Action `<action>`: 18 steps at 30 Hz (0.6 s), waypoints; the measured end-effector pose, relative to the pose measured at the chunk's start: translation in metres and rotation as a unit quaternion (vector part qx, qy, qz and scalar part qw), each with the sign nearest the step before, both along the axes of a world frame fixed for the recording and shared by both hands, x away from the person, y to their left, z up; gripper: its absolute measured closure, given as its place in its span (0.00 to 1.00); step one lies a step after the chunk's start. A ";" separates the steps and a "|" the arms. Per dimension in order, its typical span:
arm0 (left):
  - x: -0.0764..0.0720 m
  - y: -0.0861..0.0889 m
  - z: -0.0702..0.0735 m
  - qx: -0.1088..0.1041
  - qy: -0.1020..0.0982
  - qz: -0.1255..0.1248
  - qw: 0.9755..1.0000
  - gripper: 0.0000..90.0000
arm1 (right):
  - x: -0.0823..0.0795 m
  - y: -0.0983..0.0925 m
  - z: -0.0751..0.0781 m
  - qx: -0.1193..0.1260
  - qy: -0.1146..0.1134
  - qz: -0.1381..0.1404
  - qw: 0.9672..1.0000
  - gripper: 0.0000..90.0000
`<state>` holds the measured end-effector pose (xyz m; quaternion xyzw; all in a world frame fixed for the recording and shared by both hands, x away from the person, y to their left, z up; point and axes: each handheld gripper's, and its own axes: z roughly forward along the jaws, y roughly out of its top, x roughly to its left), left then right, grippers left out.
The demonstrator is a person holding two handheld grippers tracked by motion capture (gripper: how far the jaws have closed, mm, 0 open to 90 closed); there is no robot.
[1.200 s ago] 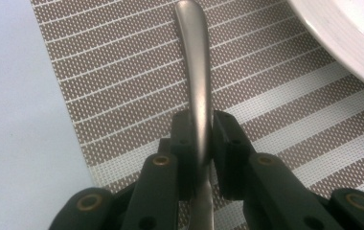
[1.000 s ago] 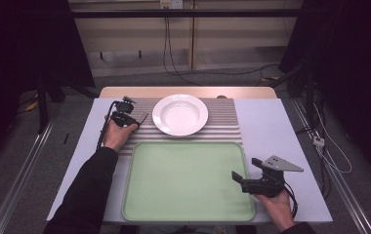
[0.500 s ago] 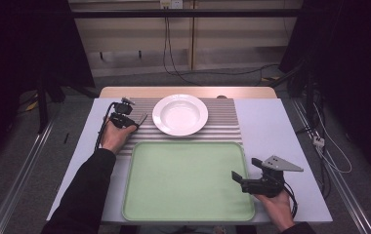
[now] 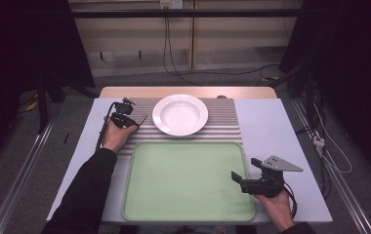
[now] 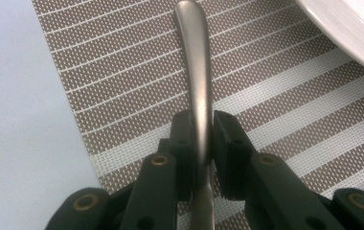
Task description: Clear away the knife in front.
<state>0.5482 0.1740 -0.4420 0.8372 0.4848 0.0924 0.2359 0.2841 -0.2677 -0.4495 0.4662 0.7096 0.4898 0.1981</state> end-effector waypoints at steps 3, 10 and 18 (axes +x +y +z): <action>-0.001 -0.003 0.001 0.013 -0.002 -0.003 1.000 0.89 | 0.000 0.001 0.000 -0.001 0.000 0.000 1.000 0.06; -0.002 -0.002 0.001 0.006 -0.006 0.000 1.000 0.89 | 0.000 0.000 0.000 -0.001 0.001 -0.001 1.000 0.06; -0.006 0.002 0.004 -0.006 -0.007 -0.004 1.000 0.89 | 0.000 0.000 0.000 -0.001 0.002 -0.002 1.000 0.06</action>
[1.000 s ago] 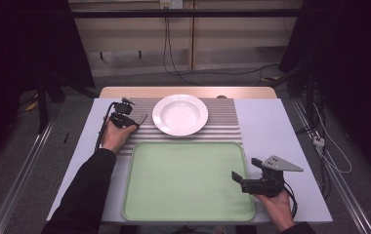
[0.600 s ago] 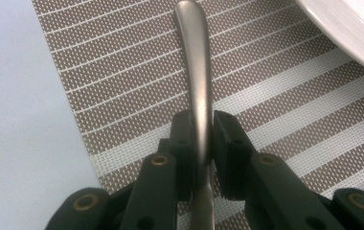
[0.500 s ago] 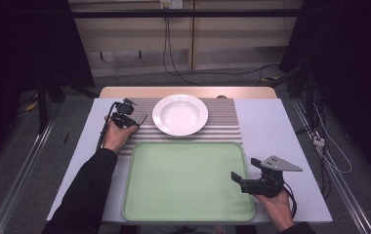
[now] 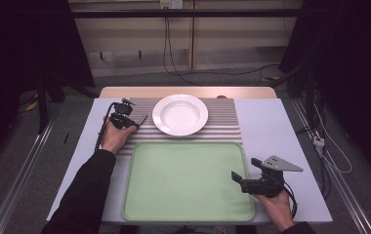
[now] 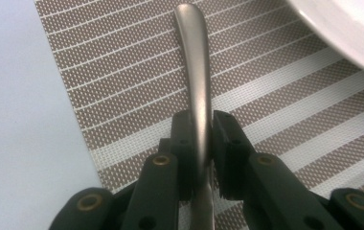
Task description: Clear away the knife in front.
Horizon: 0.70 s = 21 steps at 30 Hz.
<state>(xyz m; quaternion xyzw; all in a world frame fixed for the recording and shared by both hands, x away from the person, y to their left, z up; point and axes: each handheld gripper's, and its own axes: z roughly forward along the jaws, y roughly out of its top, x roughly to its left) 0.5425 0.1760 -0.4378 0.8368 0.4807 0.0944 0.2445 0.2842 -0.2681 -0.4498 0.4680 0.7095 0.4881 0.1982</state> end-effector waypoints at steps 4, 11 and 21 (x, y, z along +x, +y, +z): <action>-0.003 0.003 0.005 0.000 -0.005 -0.002 1.000 0.89 | 0.000 0.000 0.000 0.000 0.000 0.000 1.000 0.06; -0.009 0.009 0.012 -0.016 -0.010 -0.004 1.000 0.89 | 0.000 0.000 0.000 0.001 0.001 0.000 1.000 0.06; -0.029 0.013 0.027 -0.039 -0.028 -0.005 0.999 0.89 | 0.000 0.000 0.000 0.000 0.000 0.000 1.000 0.06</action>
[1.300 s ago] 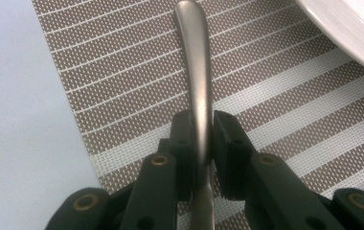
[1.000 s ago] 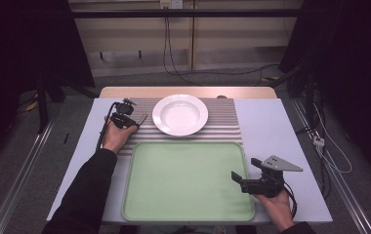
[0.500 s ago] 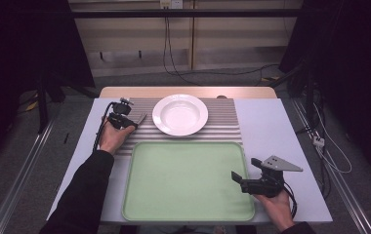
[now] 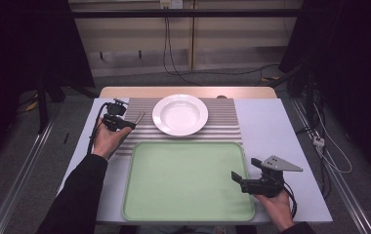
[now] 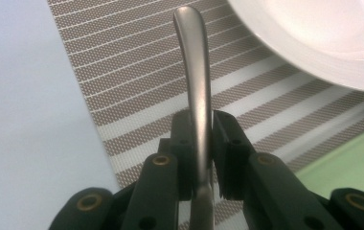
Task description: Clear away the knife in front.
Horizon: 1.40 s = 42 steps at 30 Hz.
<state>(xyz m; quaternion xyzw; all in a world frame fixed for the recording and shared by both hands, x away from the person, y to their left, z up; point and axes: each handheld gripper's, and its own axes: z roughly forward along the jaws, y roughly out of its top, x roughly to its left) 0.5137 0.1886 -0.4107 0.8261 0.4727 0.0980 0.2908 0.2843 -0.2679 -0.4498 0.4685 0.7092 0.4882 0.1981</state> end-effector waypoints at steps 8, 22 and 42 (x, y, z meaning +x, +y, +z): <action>-0.015 -0.003 0.012 -0.011 -0.010 -0.018 1.000 0.89 | 0.000 0.000 0.000 0.000 0.000 0.000 1.000 0.06; -0.050 -0.019 0.028 -0.012 -0.033 -0.051 0.998 0.89 | 0.000 0.001 0.000 -0.002 0.000 0.001 1.000 0.06; -0.100 -0.050 0.024 -0.010 -0.036 -0.106 0.994 0.89 | 0.000 0.002 0.001 -0.005 -0.001 0.001 1.000 0.06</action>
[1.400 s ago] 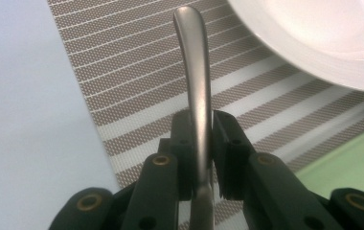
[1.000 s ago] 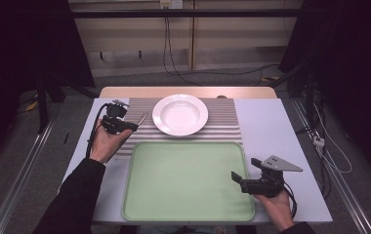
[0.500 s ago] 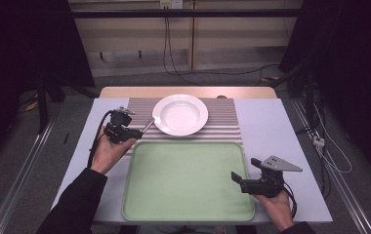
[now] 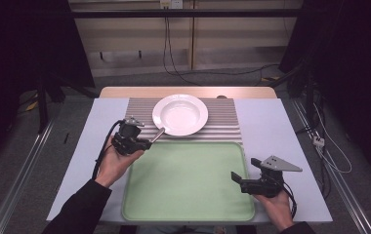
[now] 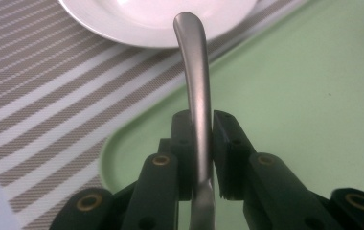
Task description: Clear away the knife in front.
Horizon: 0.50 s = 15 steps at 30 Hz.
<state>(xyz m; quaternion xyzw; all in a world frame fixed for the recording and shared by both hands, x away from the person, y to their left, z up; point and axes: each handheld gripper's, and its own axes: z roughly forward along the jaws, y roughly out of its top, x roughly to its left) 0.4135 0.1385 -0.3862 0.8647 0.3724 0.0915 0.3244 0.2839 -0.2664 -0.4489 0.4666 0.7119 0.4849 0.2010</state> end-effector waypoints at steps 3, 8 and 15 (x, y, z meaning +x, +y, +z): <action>-0.005 -0.005 -0.004 0.005 0.006 -0.004 1.000 0.89 | 0.000 0.000 0.000 0.000 0.000 0.001 1.000 0.06; -0.012 -0.011 -0.011 0.009 0.020 -0.015 1.000 0.89 | 0.000 0.000 0.000 0.000 0.000 0.001 1.000 0.06; -0.018 -0.024 -0.026 0.023 0.040 -0.014 0.999 0.89 | 0.000 0.000 0.000 0.000 0.000 0.002 1.000 0.06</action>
